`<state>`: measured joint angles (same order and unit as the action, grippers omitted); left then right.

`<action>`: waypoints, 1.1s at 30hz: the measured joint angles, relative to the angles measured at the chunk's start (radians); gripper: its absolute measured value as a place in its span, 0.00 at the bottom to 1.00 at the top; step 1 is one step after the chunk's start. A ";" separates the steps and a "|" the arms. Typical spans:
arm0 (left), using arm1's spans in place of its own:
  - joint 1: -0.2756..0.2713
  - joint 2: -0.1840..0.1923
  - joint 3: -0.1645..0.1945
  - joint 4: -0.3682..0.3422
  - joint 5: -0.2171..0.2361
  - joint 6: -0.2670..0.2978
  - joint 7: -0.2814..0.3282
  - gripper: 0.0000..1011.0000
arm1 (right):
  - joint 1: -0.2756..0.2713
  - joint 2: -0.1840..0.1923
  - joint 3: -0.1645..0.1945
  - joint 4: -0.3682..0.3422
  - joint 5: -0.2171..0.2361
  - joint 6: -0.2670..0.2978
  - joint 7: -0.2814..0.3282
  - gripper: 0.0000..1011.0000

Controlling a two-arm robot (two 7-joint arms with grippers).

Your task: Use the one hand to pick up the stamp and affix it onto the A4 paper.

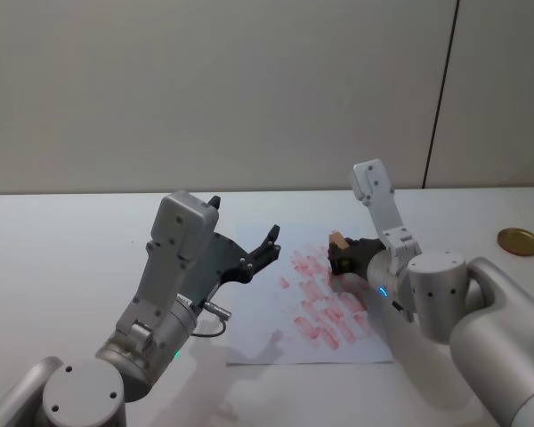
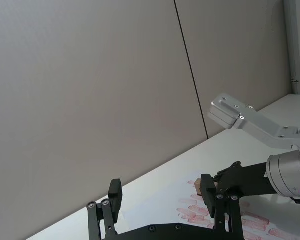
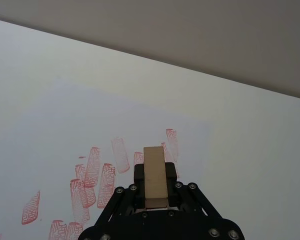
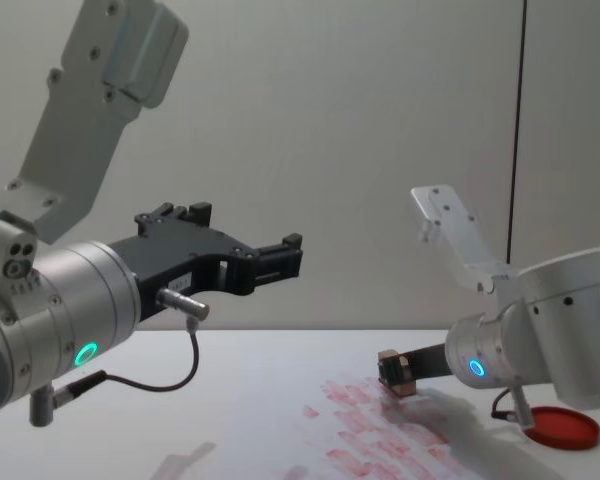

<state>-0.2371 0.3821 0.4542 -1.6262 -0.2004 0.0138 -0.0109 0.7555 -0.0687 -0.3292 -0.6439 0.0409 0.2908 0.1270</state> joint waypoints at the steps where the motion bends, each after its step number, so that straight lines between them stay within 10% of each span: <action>1: 0.000 0.000 0.000 0.000 0.000 0.000 0.000 0.98 | 0.002 -0.001 0.000 0.005 0.000 0.000 0.000 0.22; 17: 0.000 0.000 0.000 0.000 0.000 0.000 0.000 0.98 | -0.011 0.000 0.002 -0.016 0.002 -0.004 -0.006 0.22; 33: 0.000 0.000 0.000 0.000 0.000 0.000 0.000 0.98 | -0.107 0.036 0.008 -0.255 0.005 -0.060 -0.024 0.22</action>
<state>-0.2371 0.3821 0.4542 -1.6262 -0.2004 0.0138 -0.0109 0.6485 -0.0326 -0.3211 -0.8991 0.0462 0.2308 0.1027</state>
